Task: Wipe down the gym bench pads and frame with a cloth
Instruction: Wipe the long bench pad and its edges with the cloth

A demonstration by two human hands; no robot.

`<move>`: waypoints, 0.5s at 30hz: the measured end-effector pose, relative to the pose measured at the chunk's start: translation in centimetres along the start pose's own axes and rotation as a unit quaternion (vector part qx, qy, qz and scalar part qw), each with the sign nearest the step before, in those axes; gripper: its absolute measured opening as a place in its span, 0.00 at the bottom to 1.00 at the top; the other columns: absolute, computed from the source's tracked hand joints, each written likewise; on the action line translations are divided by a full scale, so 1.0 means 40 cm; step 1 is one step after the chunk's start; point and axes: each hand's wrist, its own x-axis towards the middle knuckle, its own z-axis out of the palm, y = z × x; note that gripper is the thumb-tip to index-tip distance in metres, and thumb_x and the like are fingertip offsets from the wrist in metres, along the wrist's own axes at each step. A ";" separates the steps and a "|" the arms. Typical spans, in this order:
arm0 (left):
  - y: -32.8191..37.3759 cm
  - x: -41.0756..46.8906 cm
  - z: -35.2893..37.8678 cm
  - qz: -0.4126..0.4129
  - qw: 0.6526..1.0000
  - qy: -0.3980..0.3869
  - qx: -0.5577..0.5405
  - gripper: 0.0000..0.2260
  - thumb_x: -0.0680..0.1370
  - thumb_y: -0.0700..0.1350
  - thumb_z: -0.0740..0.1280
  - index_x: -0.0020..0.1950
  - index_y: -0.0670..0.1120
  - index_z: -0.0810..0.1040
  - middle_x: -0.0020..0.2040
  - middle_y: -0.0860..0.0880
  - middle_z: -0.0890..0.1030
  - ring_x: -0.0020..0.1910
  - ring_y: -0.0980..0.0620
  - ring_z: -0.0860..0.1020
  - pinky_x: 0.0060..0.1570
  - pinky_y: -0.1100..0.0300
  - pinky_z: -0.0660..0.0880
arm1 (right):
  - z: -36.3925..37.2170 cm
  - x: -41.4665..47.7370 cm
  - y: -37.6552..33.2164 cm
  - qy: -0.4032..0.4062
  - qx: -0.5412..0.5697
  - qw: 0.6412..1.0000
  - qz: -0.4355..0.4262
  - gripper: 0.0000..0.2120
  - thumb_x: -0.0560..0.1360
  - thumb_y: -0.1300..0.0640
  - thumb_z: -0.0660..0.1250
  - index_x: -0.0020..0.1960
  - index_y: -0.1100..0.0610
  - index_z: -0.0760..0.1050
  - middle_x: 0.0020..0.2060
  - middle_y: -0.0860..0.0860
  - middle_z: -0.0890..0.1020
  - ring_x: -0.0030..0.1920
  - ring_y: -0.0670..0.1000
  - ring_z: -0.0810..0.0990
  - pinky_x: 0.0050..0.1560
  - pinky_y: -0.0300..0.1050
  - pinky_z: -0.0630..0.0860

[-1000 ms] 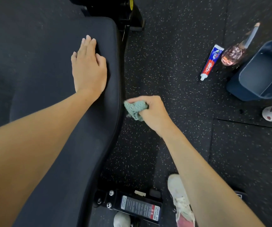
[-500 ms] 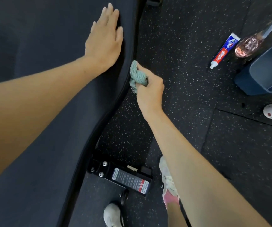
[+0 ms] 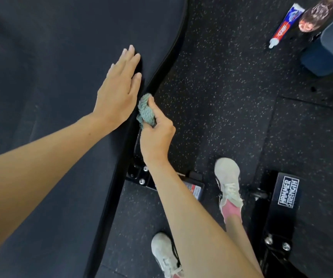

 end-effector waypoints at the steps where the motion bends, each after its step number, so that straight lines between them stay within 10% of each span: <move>1: -0.012 -0.040 -0.001 0.000 1.000 -0.002 -0.001 0.21 0.85 0.45 0.50 0.78 0.45 0.56 0.79 0.52 0.53 0.77 0.58 0.48 0.75 0.60 0.44 | 0.000 -0.021 0.009 -0.002 -0.003 1.000 -0.007 0.26 0.71 0.79 0.63 0.66 0.63 0.74 0.62 0.58 0.79 0.63 0.52 0.77 0.65 0.36 0.71; 8: -0.077 -0.292 -0.032 -0.020 1.000 -0.008 0.011 0.21 0.84 0.44 0.50 0.78 0.48 0.56 0.78 0.55 0.53 0.76 0.62 0.48 0.74 0.52 0.57 | -0.126 -0.134 0.104 -0.223 -0.201 0.953 -0.027 0.25 0.69 0.78 0.61 0.61 0.60 0.79 0.55 0.56 0.83 0.54 0.49 0.80 0.59 0.39 0.76; 15: -0.114 -0.426 -0.036 -0.043 0.999 -0.010 0.032 0.21 0.84 0.43 0.50 0.78 0.47 0.56 0.79 0.52 0.53 0.77 0.58 0.49 0.75 0.60 0.46 | -0.043 -0.137 0.053 -0.046 -0.130 0.990 -0.037 0.26 0.72 0.77 0.59 0.68 0.64 0.72 0.61 0.57 0.79 0.61 0.49 0.76 0.54 0.16 0.61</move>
